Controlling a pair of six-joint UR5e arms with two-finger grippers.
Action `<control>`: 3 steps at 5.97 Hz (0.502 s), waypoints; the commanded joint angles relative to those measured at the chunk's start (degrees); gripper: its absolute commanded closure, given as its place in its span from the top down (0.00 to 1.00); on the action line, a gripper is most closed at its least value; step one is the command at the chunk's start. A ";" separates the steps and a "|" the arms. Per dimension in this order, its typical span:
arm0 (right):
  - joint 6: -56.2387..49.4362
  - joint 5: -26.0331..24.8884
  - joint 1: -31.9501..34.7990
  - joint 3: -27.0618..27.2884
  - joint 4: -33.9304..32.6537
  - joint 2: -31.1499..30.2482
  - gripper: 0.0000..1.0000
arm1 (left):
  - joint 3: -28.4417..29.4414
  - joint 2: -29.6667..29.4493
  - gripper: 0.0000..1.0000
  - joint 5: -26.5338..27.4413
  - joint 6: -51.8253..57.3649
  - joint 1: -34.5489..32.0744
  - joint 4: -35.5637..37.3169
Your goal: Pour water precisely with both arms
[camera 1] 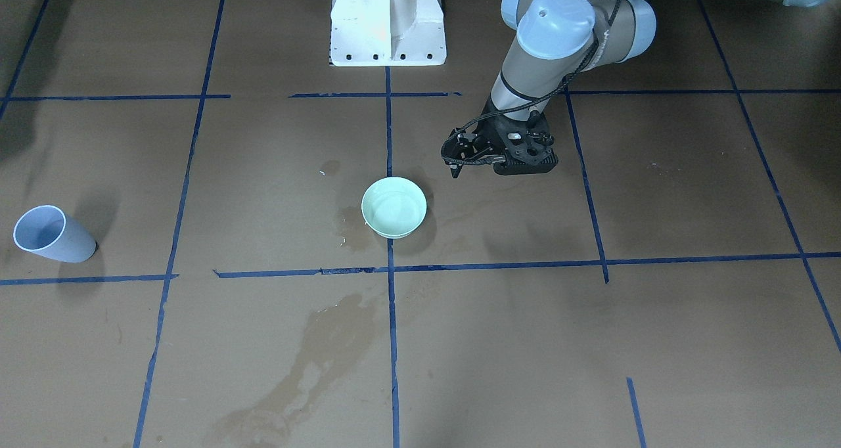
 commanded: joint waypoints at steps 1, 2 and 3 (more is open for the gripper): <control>-16.44 15.53 12.00 0.26 -20.91 4.65 1.00 | 0.93 -1.33 1.00 0.97 -2.07 0.86 0.00; -24.71 19.78 15.01 0.35 -28.50 4.93 1.00 | 1.46 -2.56 1.00 0.97 -3.38 1.47 0.00; -25.84 22.69 15.56 2.00 -38.50 6.50 1.00 | 1.98 -3.18 1.00 1.05 -4.79 1.65 0.00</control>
